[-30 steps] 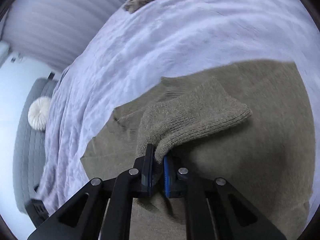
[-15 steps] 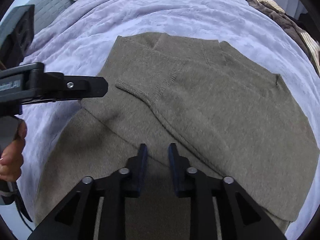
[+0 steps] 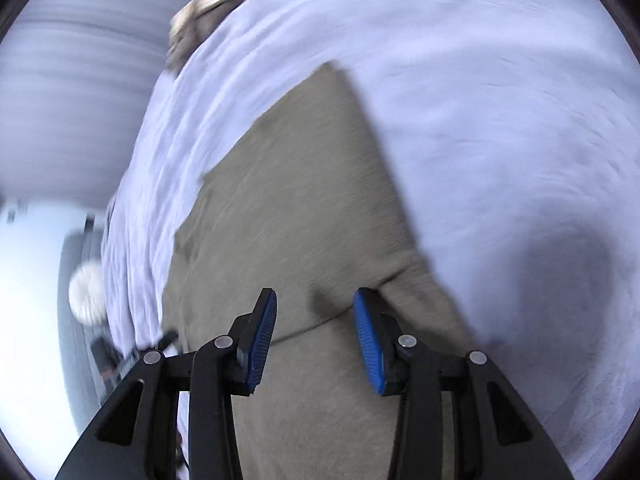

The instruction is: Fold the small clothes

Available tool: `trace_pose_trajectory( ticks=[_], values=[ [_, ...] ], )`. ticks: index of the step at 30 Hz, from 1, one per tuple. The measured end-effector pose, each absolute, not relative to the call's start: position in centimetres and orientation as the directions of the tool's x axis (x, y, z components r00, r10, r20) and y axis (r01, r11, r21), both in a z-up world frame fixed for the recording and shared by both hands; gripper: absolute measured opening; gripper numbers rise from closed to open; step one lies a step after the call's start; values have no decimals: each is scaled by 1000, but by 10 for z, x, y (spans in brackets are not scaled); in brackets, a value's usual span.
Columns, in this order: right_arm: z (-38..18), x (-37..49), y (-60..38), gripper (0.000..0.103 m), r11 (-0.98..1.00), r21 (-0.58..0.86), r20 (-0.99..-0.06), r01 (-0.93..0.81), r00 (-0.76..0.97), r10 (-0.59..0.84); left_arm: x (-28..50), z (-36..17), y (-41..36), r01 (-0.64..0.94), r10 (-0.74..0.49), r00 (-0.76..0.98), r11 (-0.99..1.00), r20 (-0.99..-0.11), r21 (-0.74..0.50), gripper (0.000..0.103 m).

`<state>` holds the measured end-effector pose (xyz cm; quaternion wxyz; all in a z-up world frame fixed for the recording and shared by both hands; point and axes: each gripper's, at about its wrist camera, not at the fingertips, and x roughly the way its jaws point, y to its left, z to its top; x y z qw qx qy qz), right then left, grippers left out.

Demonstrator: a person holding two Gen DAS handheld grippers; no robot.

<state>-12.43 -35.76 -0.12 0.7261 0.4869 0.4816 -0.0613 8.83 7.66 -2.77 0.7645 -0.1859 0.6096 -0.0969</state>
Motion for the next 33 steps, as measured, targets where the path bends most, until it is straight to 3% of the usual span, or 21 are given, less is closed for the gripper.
trace_pose_trajectory(
  ticks=[1, 2, 3, 4, 5, 11, 18, 23, 25, 26, 27, 28, 33],
  values=[
    [-7, -126, -361, 43, 478, 662, -748, 577, 542, 383, 89, -28, 75, -68, -365, 228, 919, -903, -389, 40],
    [-11, -127, -363, 41, 448, 671, -741, 590, 550, 385, 89, -28, 75, -54, -367, 224, 920, -903, -388, 19],
    [-14, -127, -363, 28, 430, 672, -740, 603, 554, 381, 90, -28, 75, -44, -385, 218, 914, -897, -404, 6],
    [-15, -125, -363, 12, 430, 668, -744, 607, 550, 380, 89, -26, 76, -46, -416, 217, 899, -883, -435, 6],
    [-14, -124, -366, 8, 434, 669, -743, 603, 550, 382, 87, -22, 78, -49, -438, 229, 887, -869, -460, 6],
    [26, -116, -373, 6, 592, 665, -727, 455, 576, 374, 58, 11, 88, -1, -494, 313, 854, -811, -520, 6],
    [-12, -124, -389, 6, 654, 599, -790, 462, 476, 387, 43, -31, 83, -9, -411, 248, 904, -877, -426, 7],
    [8, -133, -387, 10, 701, 561, -812, 440, 460, 360, 40, -19, 87, -11, -306, 256, 948, -917, -319, 7],
    [21, -140, -388, 15, 743, 516, -831, 426, 459, 314, 38, -15, 89, -11, -263, 243, 962, -934, -274, 18],
    [29, -143, -390, 18, 770, 485, -839, 415, 468, 277, 37, -12, 91, -9, -254, 245, 964, -936, -265, 56],
    [33, -144, -392, 30, 780, 473, -840, 409, 478, 258, 35, -9, 94, -9, -248, 267, 966, -931, -260, 87],
    [35, -143, -396, 46, 780, 473, -836, 410, 487, 252, 31, -1, 95, -5, -237, 322, 968, -917, -252, 88],
    [7, -121, -416, 48, 645, 618, -772, 450, 504, 388, 36, 1, 86, 8, -253, 327, 964, -910, -265, 88]
  ],
)
